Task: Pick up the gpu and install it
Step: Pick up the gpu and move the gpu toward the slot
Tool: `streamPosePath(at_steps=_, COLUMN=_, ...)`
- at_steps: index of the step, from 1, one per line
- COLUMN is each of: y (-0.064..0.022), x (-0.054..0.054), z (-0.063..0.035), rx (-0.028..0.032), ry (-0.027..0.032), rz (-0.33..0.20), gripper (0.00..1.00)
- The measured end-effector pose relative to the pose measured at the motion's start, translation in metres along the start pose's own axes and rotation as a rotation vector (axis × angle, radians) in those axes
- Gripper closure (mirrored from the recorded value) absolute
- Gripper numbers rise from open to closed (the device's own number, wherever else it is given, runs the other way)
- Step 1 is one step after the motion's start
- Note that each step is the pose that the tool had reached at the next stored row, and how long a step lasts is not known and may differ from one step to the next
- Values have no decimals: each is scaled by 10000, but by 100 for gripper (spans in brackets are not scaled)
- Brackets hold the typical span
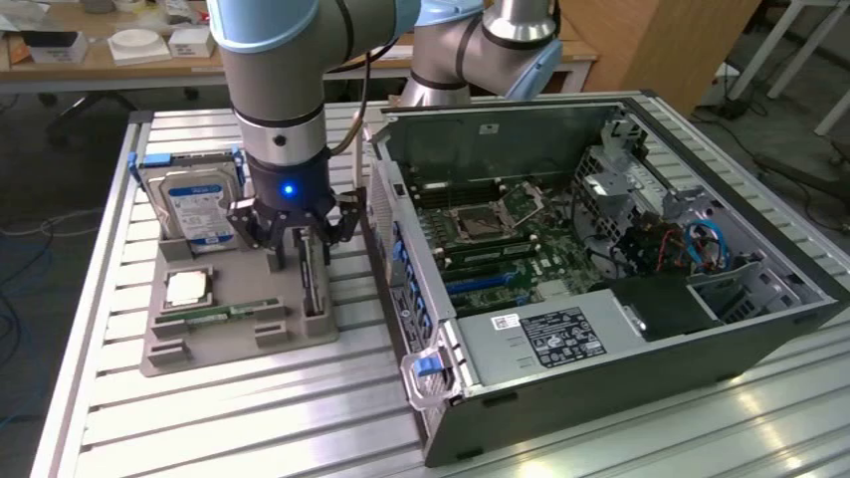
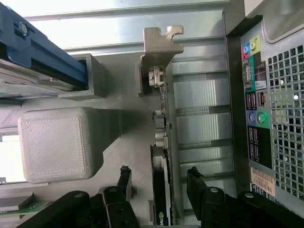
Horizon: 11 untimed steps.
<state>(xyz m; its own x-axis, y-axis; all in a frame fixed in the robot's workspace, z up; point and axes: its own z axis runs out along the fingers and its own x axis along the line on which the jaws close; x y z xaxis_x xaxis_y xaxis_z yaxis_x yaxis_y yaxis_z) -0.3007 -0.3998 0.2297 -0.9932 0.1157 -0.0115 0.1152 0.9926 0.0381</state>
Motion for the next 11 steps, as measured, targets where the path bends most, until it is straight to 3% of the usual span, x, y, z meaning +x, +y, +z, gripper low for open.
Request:
streamPosePath(at_steps=5, y=0, x=0, z=0, rx=0, ry=0, rz=0, gripper=42)
streamPosePath(at_steps=7, y=0, x=0, z=0, rx=0, ry=0, rz=0, gripper=55)
streamPosePath(at_steps=9, y=0, x=0, z=0, rx=0, ry=0, rz=0, gripper=55)
streamPosePath(at_steps=11, y=0, x=-1, z=0, rx=1, ry=-2, rz=-1, gripper=67)
